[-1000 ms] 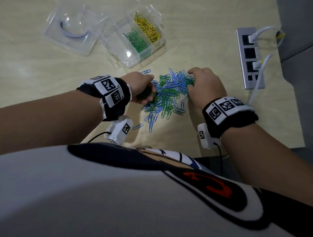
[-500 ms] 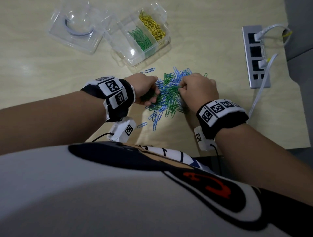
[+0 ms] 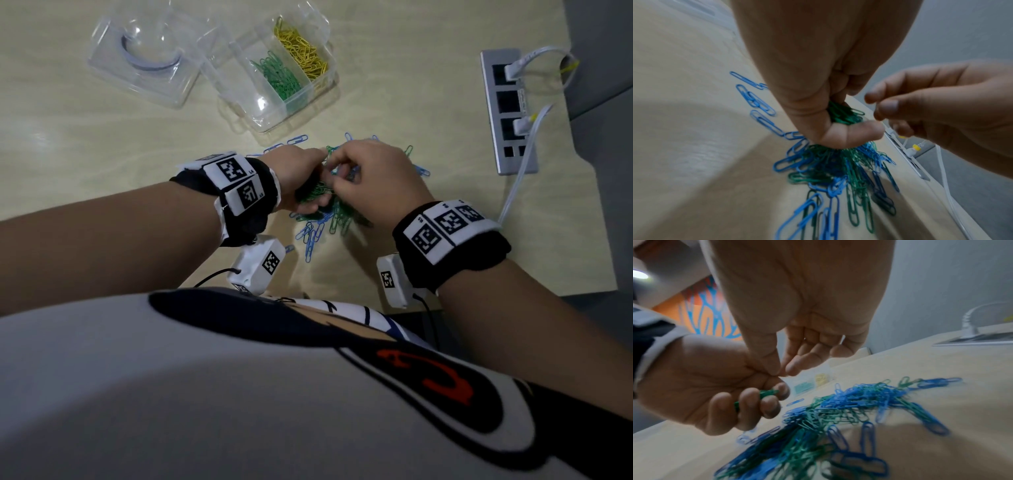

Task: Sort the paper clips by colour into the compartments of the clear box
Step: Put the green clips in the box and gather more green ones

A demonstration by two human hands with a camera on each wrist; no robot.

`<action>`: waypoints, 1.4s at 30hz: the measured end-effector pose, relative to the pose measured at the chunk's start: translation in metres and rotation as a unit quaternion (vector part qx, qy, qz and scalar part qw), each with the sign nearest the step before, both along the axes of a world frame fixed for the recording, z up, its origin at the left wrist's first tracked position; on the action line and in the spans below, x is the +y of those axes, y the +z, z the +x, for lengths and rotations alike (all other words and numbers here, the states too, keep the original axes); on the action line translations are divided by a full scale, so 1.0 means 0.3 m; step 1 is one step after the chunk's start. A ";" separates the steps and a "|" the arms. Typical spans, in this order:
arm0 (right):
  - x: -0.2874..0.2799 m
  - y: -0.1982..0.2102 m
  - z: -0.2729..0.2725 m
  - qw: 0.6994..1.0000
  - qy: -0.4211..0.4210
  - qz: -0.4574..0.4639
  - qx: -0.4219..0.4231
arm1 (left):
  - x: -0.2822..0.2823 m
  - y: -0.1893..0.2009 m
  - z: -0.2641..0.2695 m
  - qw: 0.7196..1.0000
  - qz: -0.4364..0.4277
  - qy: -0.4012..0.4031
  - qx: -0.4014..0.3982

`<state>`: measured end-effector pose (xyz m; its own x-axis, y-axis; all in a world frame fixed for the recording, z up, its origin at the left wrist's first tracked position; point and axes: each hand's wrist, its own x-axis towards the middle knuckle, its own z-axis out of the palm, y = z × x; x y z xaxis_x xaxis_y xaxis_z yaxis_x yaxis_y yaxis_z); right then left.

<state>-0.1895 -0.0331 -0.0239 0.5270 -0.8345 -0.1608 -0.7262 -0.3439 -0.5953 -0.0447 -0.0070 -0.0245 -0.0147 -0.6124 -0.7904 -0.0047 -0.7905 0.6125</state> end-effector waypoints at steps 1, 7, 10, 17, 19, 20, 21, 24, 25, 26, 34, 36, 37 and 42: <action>-0.005 -0.007 -0.013 1.000 -0.023 0.000 0.000 | 0.001 0.000 0.000 1.000 0.002 -0.003 -0.004; 0.006 -0.079 -0.048 0.983 -0.009 -0.007 0.181 | 0.005 -0.005 0.016 0.999 0.013 -0.010 -0.031; 0.019 -0.099 -0.027 0.979 -0.027 -0.043 0.199 | 0.007 -0.008 0.020 0.999 0.015 -0.015 -0.038; -0.009 -0.080 -0.002 0.980 -0.044 0.010 0.195 | 0.009 -0.013 0.035 0.999 0.017 -0.012 -0.049; -0.020 -0.071 -0.010 0.979 -0.044 0.019 0.196 | 0.007 -0.013 0.037 0.999 0.018 -0.008 -0.051; -0.025 -0.067 -0.013 0.979 -0.042 0.022 0.200 | 0.006 -0.014 0.036 0.999 0.019 -0.006 -0.051; -0.029 -0.061 -0.017 0.977 -0.039 0.028 0.206 | 0.004 -0.014 0.037 0.999 0.019 -0.005 -0.050; -0.041 -0.049 -0.029 0.980 -0.040 0.044 0.191 | 0.002 -0.018 0.041 0.999 0.020 -0.002 -0.050; -0.044 -0.045 -0.033 0.984 -0.046 0.043 0.165 | 0.000 -0.019 0.042 0.999 0.020 -0.002 -0.049; -0.047 -0.043 -0.037 0.989 -0.052 0.042 0.136 | -0.001 -0.020 0.044 0.999 0.021 -0.002 -0.047; -0.046 -0.016 -0.024 0.992 -0.100 0.076 -0.020 | -0.017 -0.007 0.029 0.999 0.019 0.007 -0.037; -0.036 -0.007 -0.002 0.991 -0.083 0.091 -0.053 | -0.021 -0.003 0.025 0.999 0.011 0.015 -0.029; -0.029 0.002 0.009 0.990 -0.072 0.102 -0.068 | -0.022 -0.001 0.022 0.999 0.007 0.023 -0.023; -0.006 0.022 0.033 0.992 -0.028 0.086 -0.090 | -0.014 0.005 0.019 1.000 0.000 0.024 0.009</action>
<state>-0.1797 -0.0348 -0.0173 0.5130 -0.8320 -0.2112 -0.6184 -0.1876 -0.7631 -0.0390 -0.0112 -0.0231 -0.0002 -0.6122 -0.7907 0.0440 -0.7899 0.6116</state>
